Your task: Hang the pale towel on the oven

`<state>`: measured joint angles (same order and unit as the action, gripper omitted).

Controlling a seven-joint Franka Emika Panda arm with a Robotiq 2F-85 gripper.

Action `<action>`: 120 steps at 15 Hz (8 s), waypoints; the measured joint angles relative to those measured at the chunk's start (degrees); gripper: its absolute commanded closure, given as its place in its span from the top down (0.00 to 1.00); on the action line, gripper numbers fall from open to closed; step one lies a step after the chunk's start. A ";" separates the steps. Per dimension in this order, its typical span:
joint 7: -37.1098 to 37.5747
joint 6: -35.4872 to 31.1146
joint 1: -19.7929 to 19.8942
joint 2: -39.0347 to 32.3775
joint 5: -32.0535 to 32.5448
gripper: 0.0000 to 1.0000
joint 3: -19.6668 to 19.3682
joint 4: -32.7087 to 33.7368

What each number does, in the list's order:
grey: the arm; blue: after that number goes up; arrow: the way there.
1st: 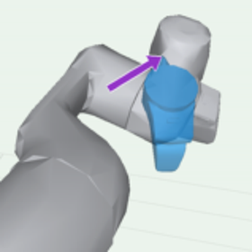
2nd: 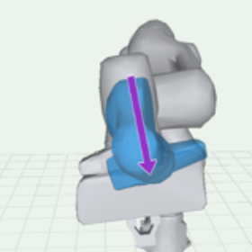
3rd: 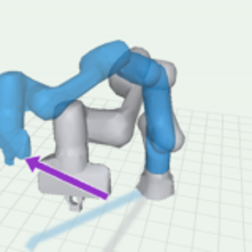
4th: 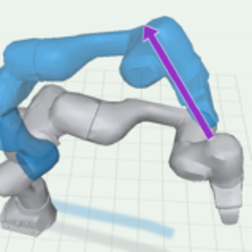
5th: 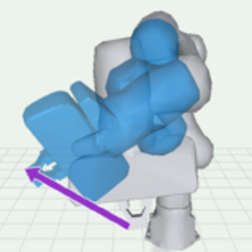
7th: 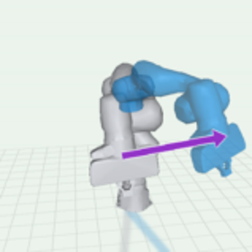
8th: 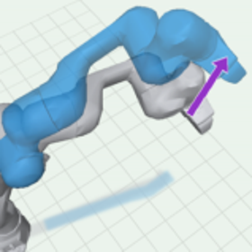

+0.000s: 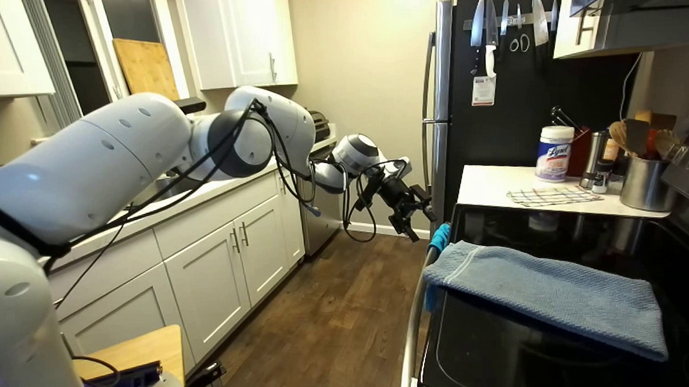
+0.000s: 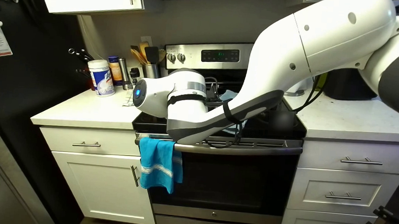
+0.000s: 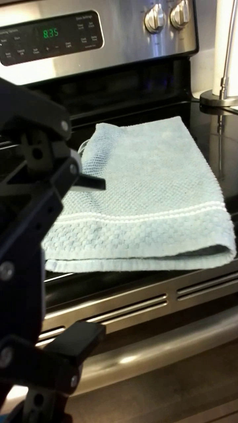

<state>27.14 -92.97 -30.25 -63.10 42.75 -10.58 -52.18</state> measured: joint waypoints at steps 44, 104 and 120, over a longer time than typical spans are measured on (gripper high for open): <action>-1.23 6.29 0.32 -11.29 5.53 1.00 -6.16 6.38; 2.43 5.14 -2.52 4.20 8.70 0.01 -20.01 0.51; 7.86 7.98 -11.46 13.67 14.27 0.01 -29.79 -12.14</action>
<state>35.01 -84.99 -41.71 -49.43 57.02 -40.37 -64.32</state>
